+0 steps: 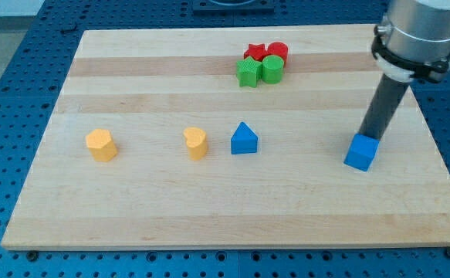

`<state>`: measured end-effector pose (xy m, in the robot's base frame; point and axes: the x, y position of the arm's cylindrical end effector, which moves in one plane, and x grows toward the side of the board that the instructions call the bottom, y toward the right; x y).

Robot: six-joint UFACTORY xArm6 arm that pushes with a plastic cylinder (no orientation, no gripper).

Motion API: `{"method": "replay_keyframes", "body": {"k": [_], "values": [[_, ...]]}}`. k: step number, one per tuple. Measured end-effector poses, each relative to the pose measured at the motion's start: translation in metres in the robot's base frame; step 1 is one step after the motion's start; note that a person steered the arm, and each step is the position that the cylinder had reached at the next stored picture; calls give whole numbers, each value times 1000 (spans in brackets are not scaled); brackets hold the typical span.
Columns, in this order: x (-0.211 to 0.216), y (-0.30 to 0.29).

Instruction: Move blue cube slightly left

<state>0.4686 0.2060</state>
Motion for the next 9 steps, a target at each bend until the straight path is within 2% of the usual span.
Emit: {"method": "replay_keyframes", "body": {"k": [1, 3, 6, 9], "values": [[-4, 31], [26, 38], [27, -9], [-6, -67]]}}
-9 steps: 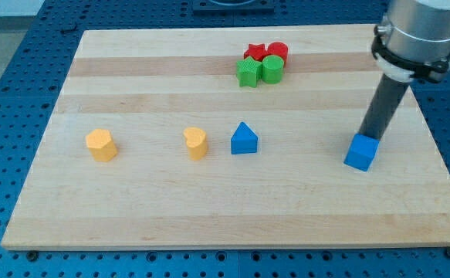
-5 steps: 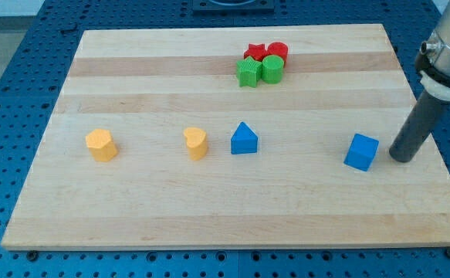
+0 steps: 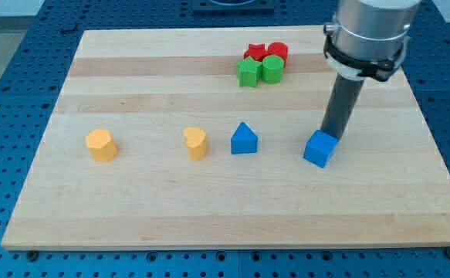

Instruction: Move blue cube slightly left

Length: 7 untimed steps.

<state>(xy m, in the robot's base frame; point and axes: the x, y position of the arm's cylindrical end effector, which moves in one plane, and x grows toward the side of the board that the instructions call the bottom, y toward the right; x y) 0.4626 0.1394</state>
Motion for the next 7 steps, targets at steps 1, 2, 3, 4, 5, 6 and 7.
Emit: {"method": "replay_keyframes", "body": {"k": [1, 2, 3, 4, 5, 6, 7], "values": [[6, 6], [29, 10], [48, 8], [72, 7], [83, -6], [79, -22], [60, -29]]}}
